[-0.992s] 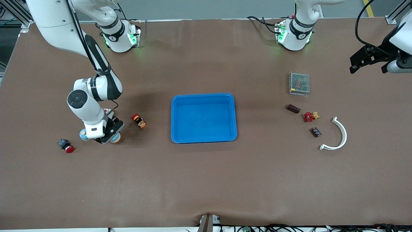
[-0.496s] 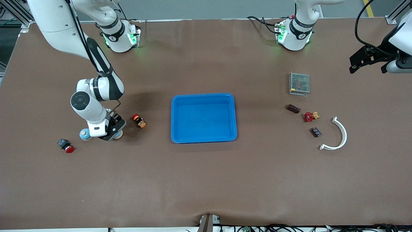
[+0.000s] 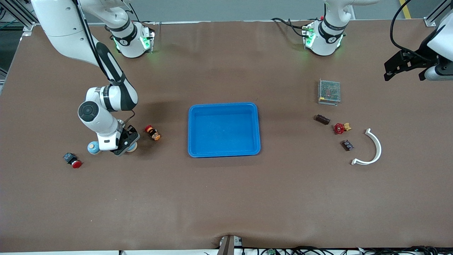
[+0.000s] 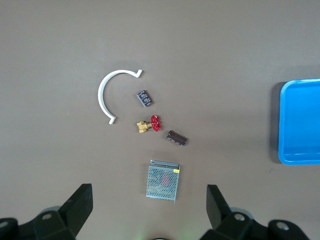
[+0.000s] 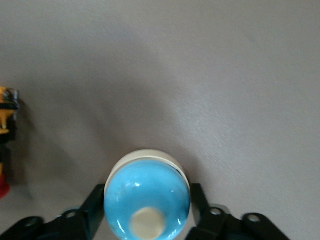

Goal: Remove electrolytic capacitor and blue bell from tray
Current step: 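Lower the bell beside the first bell and open the right gripper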

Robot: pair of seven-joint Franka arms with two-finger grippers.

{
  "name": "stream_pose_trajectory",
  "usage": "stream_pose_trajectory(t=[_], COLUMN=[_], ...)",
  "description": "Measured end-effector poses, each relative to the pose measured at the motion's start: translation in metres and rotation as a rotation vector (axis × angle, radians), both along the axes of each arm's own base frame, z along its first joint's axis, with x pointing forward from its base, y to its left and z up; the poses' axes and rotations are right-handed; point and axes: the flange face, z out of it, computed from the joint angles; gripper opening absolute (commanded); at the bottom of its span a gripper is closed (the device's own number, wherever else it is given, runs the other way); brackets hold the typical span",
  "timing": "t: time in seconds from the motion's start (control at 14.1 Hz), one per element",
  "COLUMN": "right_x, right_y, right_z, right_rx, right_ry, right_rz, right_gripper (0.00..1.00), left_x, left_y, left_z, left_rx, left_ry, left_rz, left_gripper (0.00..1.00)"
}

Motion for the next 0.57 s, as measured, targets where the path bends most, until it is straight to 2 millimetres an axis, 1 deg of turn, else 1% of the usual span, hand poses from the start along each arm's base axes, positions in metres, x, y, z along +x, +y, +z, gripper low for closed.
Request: stream_pose_trajectory(t=[0.14, 0.28, 0.43, 0.5, 0.57], right_x=[0.001, 0.008, 0.023, 0.031, 0.038], right_y=[0.007, 0.010, 0.013, 0.014, 0.015], right_z=[0.001, 0.009, 0.039, 0.061, 0.087], right_rx=[0.008, 0.011, 0.012, 0.014, 0.019], right_ry=[-0.004, 0.014, 0.070, 0.100, 0.125], right_rz=[0.006, 0.007, 0.003, -0.009, -0.027], right_gripper=[1.00, 1.00, 1.00, 1.00, 1.00], left_x=[0.000, 0.000, 0.000, 0.000, 0.000], left_y=[0.000, 0.000, 0.000, 0.000, 0.000], left_z=[0.000, -0.001, -0.002, -0.002, -0.002], left_rx=[0.000, 0.000, 0.000, 0.000, 0.000], left_ry=[0.000, 0.002, 0.004, 0.004, 0.004], left_rz=[0.000, 0.000, 0.000, 0.000, 0.000], left_gripper=[1.00, 1.00, 1.00, 1.00, 1.00])
